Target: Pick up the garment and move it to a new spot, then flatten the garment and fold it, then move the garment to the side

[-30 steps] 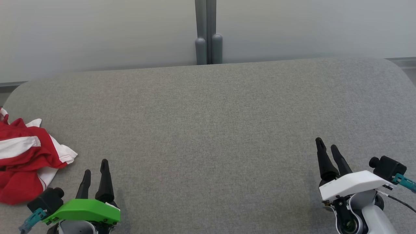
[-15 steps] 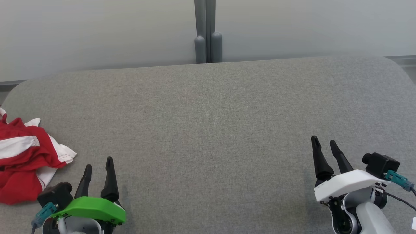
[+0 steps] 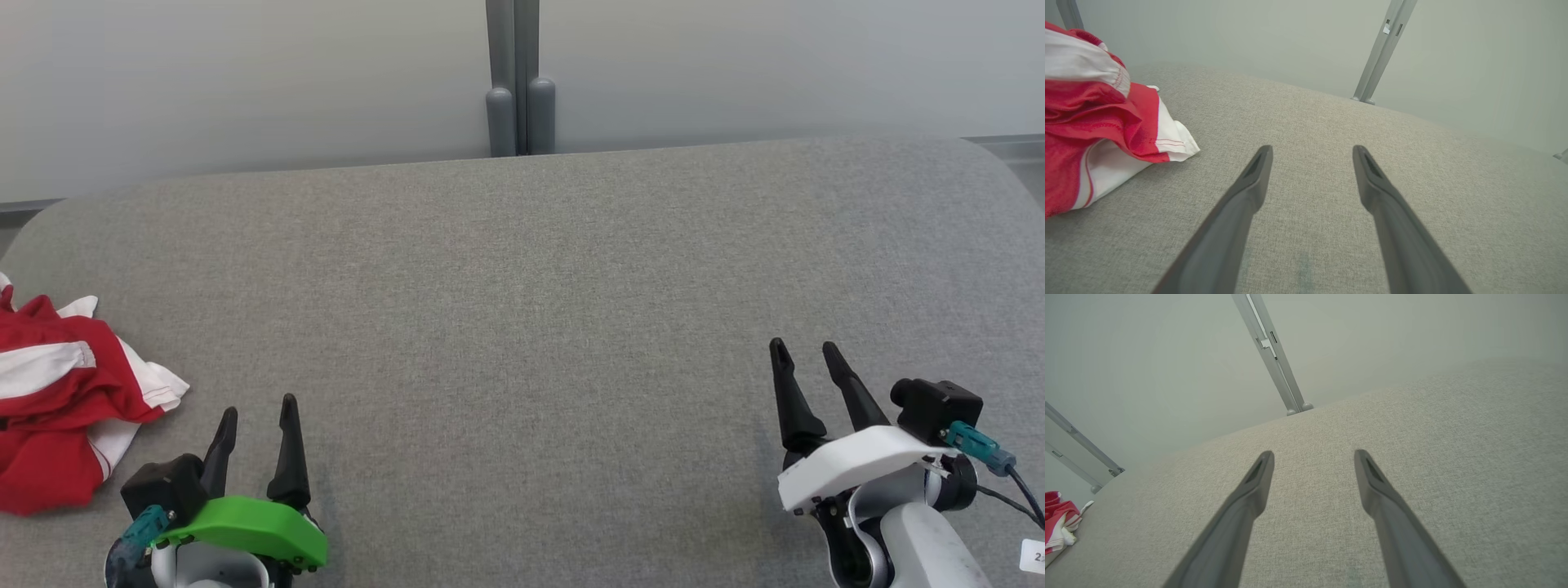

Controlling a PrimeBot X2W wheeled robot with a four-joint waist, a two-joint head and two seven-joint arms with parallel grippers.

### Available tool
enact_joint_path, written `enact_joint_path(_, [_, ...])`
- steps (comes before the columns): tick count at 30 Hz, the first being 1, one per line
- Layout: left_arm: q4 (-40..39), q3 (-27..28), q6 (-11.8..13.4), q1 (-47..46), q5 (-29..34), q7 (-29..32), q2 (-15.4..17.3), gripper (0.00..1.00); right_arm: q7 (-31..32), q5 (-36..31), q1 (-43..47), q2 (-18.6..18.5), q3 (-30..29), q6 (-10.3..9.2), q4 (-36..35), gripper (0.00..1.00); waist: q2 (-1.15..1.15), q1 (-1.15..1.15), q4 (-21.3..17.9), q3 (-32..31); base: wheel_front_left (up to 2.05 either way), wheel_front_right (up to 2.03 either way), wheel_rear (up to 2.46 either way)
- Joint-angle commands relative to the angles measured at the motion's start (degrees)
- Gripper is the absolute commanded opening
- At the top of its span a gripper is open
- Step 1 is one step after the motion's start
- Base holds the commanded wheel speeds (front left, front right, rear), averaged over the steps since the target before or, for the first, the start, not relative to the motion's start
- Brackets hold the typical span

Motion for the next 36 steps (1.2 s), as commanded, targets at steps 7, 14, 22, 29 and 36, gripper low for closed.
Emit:
enact_joint_path(7, [0.03, -0.29, -0.36, -1.61, 4.39, -1.31, 0.33, 1.00, -1.37, -4.85, -1.16, -0.47, 0.77, 0.01, 0.01, 1.00, 0.00, 0.00, -0.11, 0.15, 0.00, 0.00, 0.00])
enact_joint_path(14, [0.34, 0.05, -0.50, -1.52, 7.64, -2.21, 0.03, 1.00, -2.29, -8.64, -1.34, -0.37, 0.73, 0.01, 0.22, 1.00, 0.00, 0.00, -0.24, 0.26, 0.00, 0.00, 0.00])
enact_joint_path(22, [1.13, 0.08, -0.11, -1.41, 11.31, -2.98, -0.16, 1.00, -3.04, -12.31, -1.19, -0.35, 0.55, 0.02, 0.78, 1.00, 0.00, 0.00, -0.28, 0.23, 0.00, 0.00, 0.00])
enact_joint_path(29, [0.69, 0.44, 0.00, -1.36, 14.41, -3.72, -0.30, 1.00, -3.92, -15.10, -1.58, -0.36, 0.52, 0.01, 1.07, 1.00, 0.00, 0.00, -0.25, 0.34, 0.00, 0.00, 0.00])
enact_joint_path(36, [0.18, 0.75, -0.03, -1.09, 17.51, -4.47, -0.40, 1.00, -4.61, -17.71, -1.25, -0.40, 0.83, 0.01, 1.31, 1.00, 0.00, 0.00, -0.16, 0.49, 0.00, 0.00, 0.00])
